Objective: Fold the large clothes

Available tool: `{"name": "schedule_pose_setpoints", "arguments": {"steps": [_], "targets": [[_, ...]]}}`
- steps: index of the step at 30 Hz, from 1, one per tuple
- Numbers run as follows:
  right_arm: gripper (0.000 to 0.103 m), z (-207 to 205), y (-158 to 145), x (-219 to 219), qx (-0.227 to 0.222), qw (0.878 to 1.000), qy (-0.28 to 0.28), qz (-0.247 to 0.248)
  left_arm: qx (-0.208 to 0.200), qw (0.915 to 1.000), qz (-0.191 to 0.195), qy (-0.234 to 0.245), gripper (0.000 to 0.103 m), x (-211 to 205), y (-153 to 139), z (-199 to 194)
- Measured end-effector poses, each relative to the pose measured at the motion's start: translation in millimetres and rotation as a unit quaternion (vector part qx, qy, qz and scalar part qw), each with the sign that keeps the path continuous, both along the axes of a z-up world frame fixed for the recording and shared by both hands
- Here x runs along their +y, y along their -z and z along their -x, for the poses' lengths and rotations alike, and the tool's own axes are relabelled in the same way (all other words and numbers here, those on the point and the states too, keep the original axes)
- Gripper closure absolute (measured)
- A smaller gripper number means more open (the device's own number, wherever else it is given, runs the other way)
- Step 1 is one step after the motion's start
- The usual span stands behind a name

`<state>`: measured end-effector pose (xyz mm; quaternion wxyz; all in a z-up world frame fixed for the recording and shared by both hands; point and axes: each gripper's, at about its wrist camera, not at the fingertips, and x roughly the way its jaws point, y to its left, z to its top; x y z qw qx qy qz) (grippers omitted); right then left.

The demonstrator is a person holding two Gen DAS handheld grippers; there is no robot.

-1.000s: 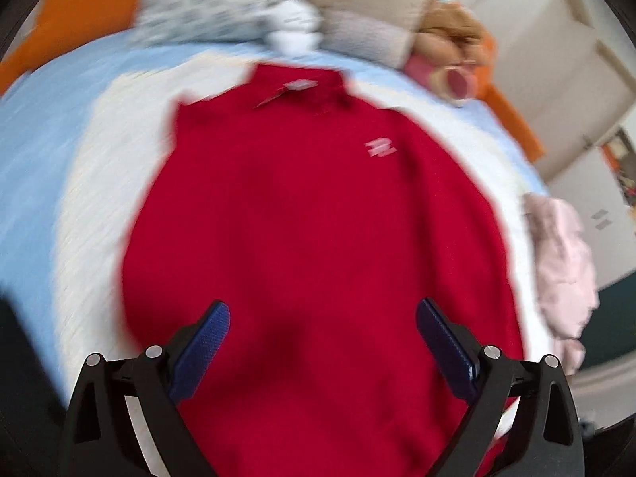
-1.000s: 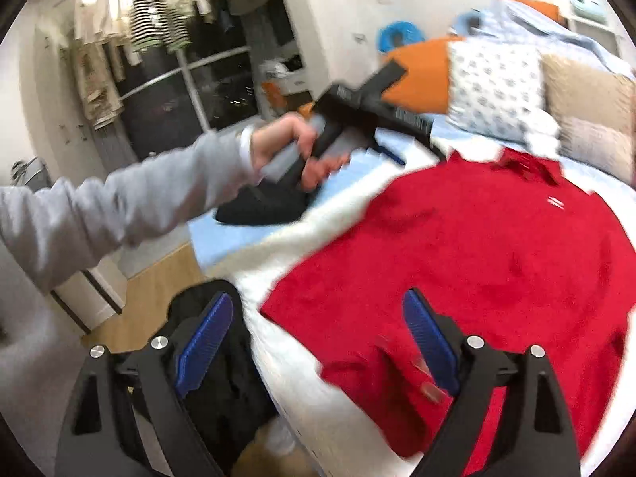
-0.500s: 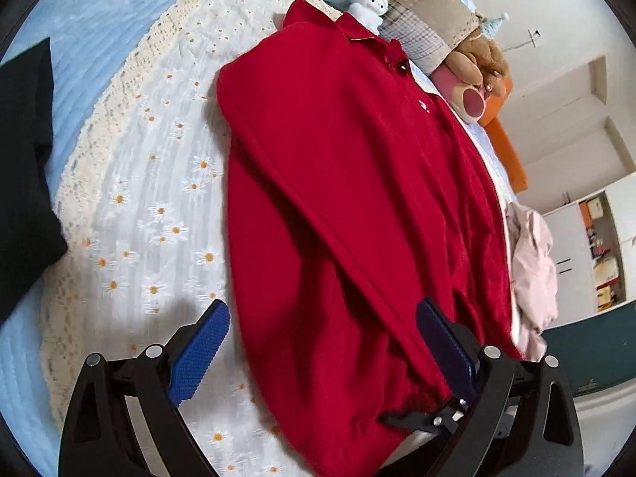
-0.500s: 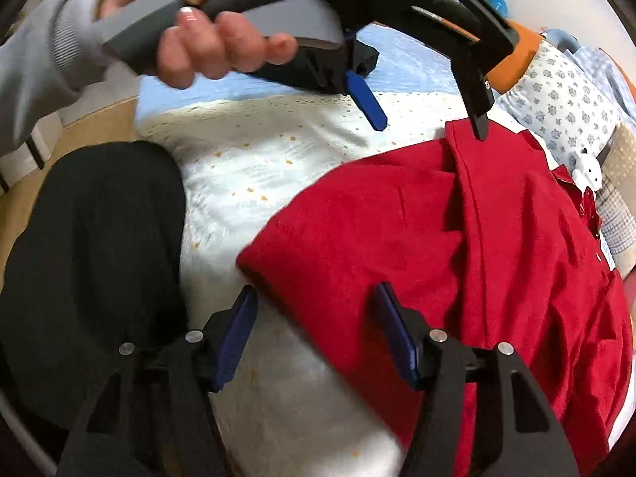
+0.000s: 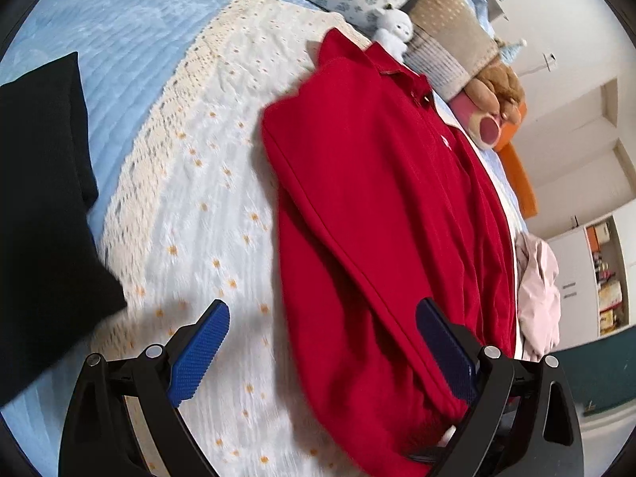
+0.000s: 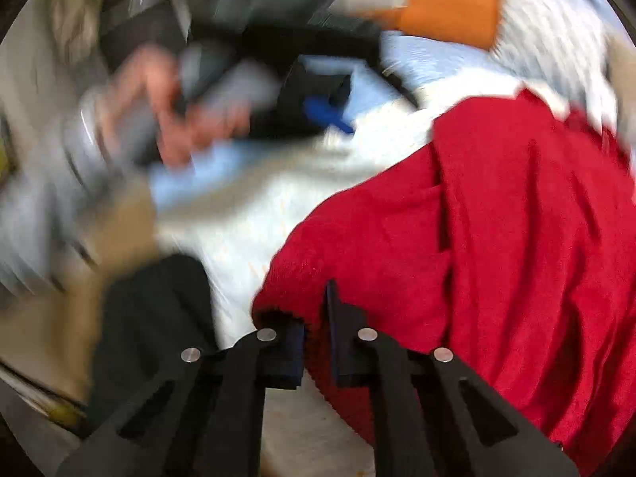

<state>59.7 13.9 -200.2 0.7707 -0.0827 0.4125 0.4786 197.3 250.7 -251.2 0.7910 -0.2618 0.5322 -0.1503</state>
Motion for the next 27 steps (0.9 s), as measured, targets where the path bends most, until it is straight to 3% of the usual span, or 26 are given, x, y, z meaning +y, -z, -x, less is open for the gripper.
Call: {"name": "schedule_pose_setpoints", "arguments": {"steps": [4, 7, 11, 15, 16, 19, 20, 23, 27], "targets": [[0.094, -40.6, -32.1, -51.8, 0.09, 0.987, 0.024, -0.134, 0.011, 0.9992, 0.024, -0.03, 0.007, 13.3, 8.5, -37.6], [0.094, -56.6, -48.8, -83.9, 0.116, 0.973, 0.036, -0.196, 0.007, 0.9962, 0.066, -0.057, 0.007, 16.4, 9.8, -64.8], [0.094, -62.7, -65.6, -111.9, 0.124, 0.961, 0.034, -0.245, 0.008, 0.9921, 0.104, -0.069, 0.007, 8.7, 12.4, -103.2], [0.094, -58.8, -72.5, -125.6, 0.117, 0.957, 0.024, -0.265, 0.028, 0.9925, 0.093, -0.074, 0.007, -6.5, 21.0, -138.1], [0.094, -56.1, -70.7, -127.6, 0.113, 0.956, 0.025, -0.268, 0.028, 0.9925, 0.09, -0.078, 0.011, -10.7, 22.8, -144.7], [0.094, -43.4, -57.0, -130.5, 0.126, 0.953, 0.03, -0.274, 0.041, 0.991, 0.088, -0.093, 0.077, -16.7, 26.7, -151.9], [0.094, -40.6, -47.4, -126.5, 0.134, 0.951, 0.033, -0.275, 0.049, 0.9905, 0.081, -0.099, 0.084, -18.0, 27.6, -152.3], [0.094, -36.9, -28.1, -122.4, 0.156, 0.944, 0.039, -0.288, 0.046, 0.9927, 0.031, -0.107, 0.088, -28.6, 10.0, -154.4], [0.094, -21.0, -19.8, -140.0, 0.152, 0.93, 0.069, -0.329, -0.003, 0.9964, -0.023, -0.081, 0.089, -66.5, -44.3, -163.7]]}}
